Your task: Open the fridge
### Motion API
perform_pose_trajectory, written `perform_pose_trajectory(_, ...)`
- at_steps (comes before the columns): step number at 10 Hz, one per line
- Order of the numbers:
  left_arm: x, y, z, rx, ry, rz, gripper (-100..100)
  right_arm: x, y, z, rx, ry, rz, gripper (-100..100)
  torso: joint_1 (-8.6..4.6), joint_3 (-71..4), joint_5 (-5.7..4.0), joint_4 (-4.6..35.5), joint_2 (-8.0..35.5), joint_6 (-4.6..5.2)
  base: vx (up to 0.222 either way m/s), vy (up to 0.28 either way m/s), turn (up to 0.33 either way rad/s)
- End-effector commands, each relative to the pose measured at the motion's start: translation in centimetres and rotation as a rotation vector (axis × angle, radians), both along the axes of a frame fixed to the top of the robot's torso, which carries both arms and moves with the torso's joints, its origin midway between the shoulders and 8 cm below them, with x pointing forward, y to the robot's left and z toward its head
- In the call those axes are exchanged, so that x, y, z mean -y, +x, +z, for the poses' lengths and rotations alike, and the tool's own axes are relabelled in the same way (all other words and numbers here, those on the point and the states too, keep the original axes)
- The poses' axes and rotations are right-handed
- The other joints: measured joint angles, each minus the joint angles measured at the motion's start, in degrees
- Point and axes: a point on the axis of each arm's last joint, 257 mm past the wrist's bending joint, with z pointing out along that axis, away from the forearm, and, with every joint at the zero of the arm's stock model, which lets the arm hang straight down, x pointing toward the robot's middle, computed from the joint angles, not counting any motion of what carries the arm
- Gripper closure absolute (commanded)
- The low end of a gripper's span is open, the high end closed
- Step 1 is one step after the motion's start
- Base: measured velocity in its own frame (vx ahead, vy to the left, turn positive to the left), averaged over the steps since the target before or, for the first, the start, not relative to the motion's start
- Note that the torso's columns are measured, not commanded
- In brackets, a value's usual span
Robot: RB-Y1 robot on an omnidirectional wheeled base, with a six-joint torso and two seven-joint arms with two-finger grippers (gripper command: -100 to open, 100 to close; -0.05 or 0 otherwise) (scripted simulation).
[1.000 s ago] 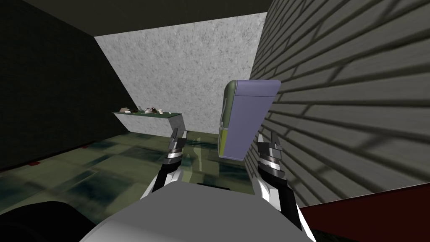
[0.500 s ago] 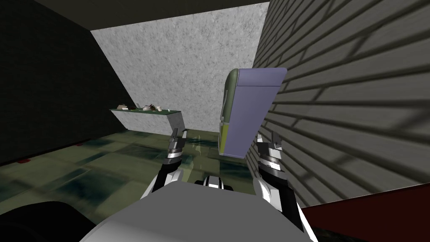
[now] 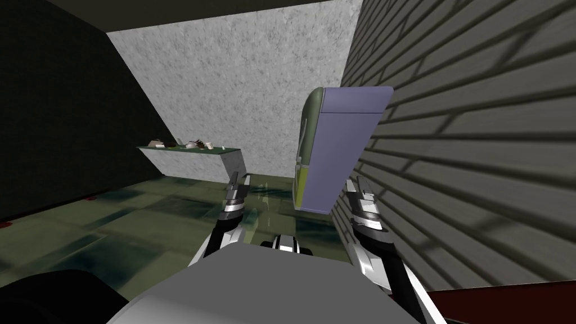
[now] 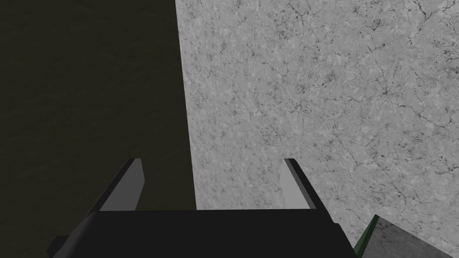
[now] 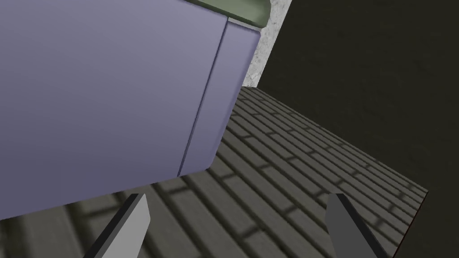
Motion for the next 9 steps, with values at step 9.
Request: perform_pose_trajectory(9,0.00,0.00,0.00,0.000,0.000,0.000,0,-0.03,-1.21,-0.38,0.007,-0.615,-0.338,-100,-0.06,-0.1,-0.01,0.0,-0.1,0.00,0.136,0.092,-0.047)
